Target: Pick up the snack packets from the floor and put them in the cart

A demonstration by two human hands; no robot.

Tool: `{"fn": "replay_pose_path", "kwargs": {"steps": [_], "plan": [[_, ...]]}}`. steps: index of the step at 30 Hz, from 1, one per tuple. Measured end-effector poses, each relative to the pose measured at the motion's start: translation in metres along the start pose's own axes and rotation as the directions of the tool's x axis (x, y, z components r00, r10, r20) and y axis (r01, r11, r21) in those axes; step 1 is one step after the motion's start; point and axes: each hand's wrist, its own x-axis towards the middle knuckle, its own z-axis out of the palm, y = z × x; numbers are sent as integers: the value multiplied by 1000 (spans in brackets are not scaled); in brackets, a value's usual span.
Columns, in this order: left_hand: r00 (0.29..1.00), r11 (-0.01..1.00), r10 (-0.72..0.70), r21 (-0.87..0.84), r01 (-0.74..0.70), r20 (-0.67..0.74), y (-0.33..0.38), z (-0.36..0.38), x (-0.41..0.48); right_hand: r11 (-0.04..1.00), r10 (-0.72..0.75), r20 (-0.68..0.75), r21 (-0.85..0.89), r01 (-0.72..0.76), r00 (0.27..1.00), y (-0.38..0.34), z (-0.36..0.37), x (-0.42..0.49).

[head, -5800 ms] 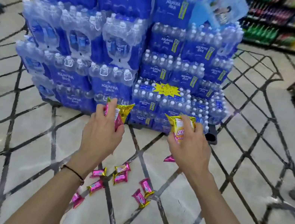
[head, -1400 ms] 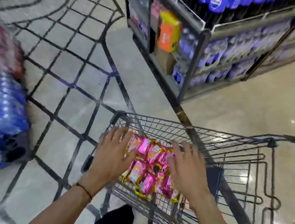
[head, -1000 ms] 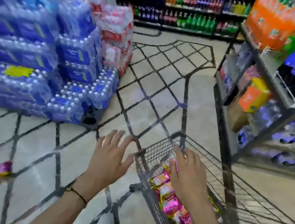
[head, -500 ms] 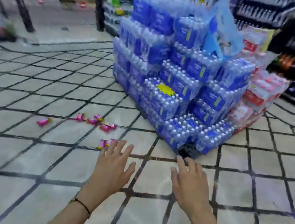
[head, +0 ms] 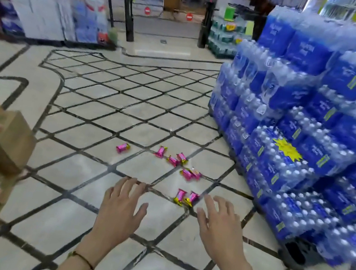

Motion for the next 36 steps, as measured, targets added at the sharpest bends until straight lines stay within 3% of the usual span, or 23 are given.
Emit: {"fn": "replay_pose_path", "kwargs": {"steps": [11,25,36], "plan": [[978,994,-102,60,93,184,-66,75,161,996,-83,179,50,75,980,4,85,213],[928,973,-229,75,216,294,-168,129,393,988,-136,347,112,103,928,-10,178,488],[843,998,-63,38,51,534,-311,246,589,996,-33,487,85,-10,873,-39,322,686]]}}
